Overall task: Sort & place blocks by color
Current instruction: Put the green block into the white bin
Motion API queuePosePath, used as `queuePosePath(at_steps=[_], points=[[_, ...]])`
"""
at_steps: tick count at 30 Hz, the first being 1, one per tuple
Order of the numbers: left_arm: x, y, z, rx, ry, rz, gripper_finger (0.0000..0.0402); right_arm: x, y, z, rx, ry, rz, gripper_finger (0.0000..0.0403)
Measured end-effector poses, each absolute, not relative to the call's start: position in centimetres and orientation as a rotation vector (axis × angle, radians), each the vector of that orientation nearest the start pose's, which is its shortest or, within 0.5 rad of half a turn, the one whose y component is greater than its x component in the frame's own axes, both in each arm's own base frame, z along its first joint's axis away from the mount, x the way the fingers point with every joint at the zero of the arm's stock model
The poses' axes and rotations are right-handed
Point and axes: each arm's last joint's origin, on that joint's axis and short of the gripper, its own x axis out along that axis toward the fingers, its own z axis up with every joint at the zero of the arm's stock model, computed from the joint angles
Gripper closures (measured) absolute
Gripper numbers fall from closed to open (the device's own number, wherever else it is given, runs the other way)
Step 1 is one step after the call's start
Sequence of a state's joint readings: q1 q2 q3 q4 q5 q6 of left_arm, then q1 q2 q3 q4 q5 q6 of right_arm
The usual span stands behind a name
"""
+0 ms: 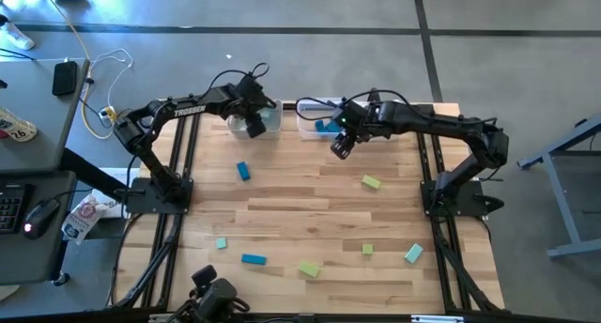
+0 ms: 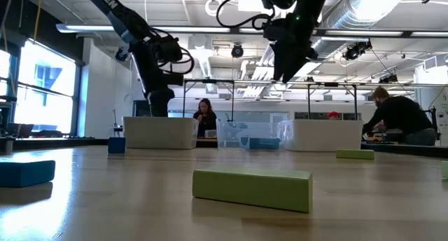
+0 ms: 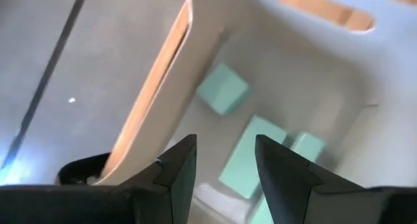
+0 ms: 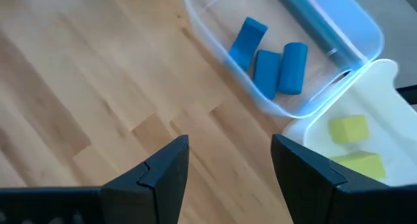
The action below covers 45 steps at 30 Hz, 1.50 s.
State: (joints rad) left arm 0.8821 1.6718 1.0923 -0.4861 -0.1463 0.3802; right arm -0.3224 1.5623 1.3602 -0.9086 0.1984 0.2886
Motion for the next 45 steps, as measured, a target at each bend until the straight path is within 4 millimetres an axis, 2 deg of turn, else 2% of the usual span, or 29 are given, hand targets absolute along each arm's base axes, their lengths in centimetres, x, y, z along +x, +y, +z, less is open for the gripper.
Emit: queuePosePath(at_steps=[7, 15, 24, 27, 34, 38, 41, 45], points=[[22.4, 24.4, 20.6, -0.079, 1.202, 0.644, 0.0259, 29.5, -9.0, 28.9, 0.326, 1.103, -0.575, 0.0199], [24.7, 21.9, 20.7, -0.019, 1.208, 0.55, 0.0259, 29.4, -8.1, 28.6, 0.436, 1.15, -0.465, 0.0199], [27.0, 19.0, 20.7, 0.06, 1.213, 0.451, 0.0259, 28.2, -7.6, 27.1, 0.501, 1.377, -0.515, 0.0199], [27.5, 18.3, 20.8, 0.105, 1.226, 0.469, 0.0259, 28.5, -7.3, 26.4, 0.503, 1.43, -0.521, 0.0198], [27.7, 18.0, 21.2, 0.158, 1.235, 0.526, 0.0259, 29.6, -6.0, 24.5, 0.5, 1.522, -0.526, 0.0198], [27.6, 17.3, 22.3, 0.166, 1.2, 0.514, 0.0259, 30.0, -4.9, 23.6, 0.491, 1.584, -0.533, 0.0198], [27.5, 16.1, 23.1, 0.138, 1.179, 0.448, 0.0259, 30.1, -4.2, 23.0, 0.475, 1.636, -0.54, 0.0199], [27.4, 14.3, 23.6, 0.075, 1.173, 0.277, 0.0259, 30.2, -3.9, 22.2, 0.456, 1.694, -0.542, 0.0199]])
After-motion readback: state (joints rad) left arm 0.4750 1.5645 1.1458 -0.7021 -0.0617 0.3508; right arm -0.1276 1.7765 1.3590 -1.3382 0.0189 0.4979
